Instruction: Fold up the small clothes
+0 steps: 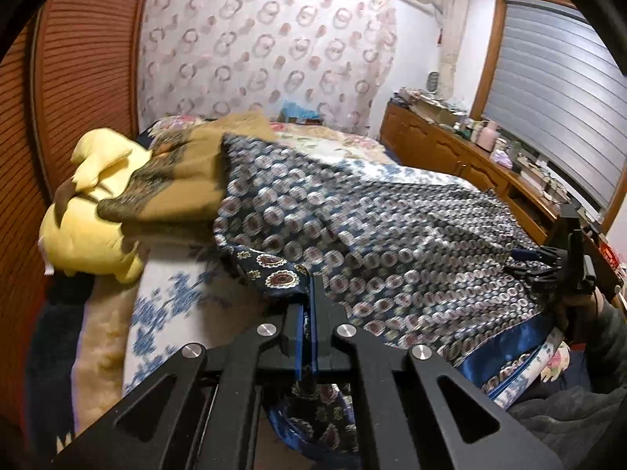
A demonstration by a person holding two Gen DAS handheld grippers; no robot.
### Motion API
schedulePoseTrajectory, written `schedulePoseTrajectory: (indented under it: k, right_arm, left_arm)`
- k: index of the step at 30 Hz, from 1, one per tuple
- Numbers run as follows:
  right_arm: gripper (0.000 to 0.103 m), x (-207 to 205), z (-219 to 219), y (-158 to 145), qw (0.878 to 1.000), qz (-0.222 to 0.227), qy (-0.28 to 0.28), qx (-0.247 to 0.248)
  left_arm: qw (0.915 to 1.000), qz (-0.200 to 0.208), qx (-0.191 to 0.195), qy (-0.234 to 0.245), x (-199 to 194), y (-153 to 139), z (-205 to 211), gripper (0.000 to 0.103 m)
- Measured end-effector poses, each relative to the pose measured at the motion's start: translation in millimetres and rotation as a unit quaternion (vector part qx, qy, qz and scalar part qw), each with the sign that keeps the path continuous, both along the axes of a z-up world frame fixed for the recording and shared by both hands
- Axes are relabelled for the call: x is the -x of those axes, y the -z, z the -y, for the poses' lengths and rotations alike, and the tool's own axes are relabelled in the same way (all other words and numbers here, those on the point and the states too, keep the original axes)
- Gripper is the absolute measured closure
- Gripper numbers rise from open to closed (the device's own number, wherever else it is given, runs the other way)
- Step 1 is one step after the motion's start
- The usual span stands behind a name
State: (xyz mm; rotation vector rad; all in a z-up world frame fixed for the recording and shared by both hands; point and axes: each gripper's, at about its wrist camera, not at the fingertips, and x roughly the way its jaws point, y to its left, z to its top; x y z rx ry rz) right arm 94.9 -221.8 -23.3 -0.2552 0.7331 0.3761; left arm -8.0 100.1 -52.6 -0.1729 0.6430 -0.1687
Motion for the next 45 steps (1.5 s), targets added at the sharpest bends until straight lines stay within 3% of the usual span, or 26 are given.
schedulePoseTrajectory:
  k: [7, 16, 21, 35, 38, 39, 42, 45]
  right_arm:
    - [0.024, 0, 0, 1, 1.0, -0.003, -0.001, 0.001]
    - [0.022, 4, 5, -7, 1.0, -0.012, -0.006, 0.0]
    - [0.022, 27, 32, -31, 0.999, 0.021, 0.018, -0.03]
    - [0.022, 99, 82, -59, 0.993, 0.08, 0.073, -0.038]
    - [0.022, 103, 86, -63, 0.993, 0.084, 0.077, -0.043]
    - [0.022, 103, 87, -63, 0.992, 0.085, 0.078, -0.045]
    - [0.022, 105, 89, -61, 0.992, 0.085, 0.079, -0.048]
    - [0.022, 102, 87, -56, 0.993, 0.079, 0.078, -0.048]
  left_arm:
    - [0.9988, 0.029, -0.002, 0.039, -15, -23, 28, 0.1]
    - [0.9904, 0.069, -0.003, 0.12, -57, -55, 89, 0.1]
    - [0.9845, 0.074, 0.003, 0.159, -71, -65, 123, 0.1]
    - [0.9574, 0.086, -0.01, 0.276, -88, -104, 230, 0.1]
    - [0.9512, 0.069, -0.027, 0.3, -92, -103, 250, 0.1]
    - [0.9501, 0.06, -0.031, 0.304, -94, -101, 256, 0.095]
    - [0.9477, 0.052, -0.021, 0.314, -93, -94, 258, 0.065]
    - [0.9524, 0.045, -0.031, 0.3, -94, -91, 256, 0.056]
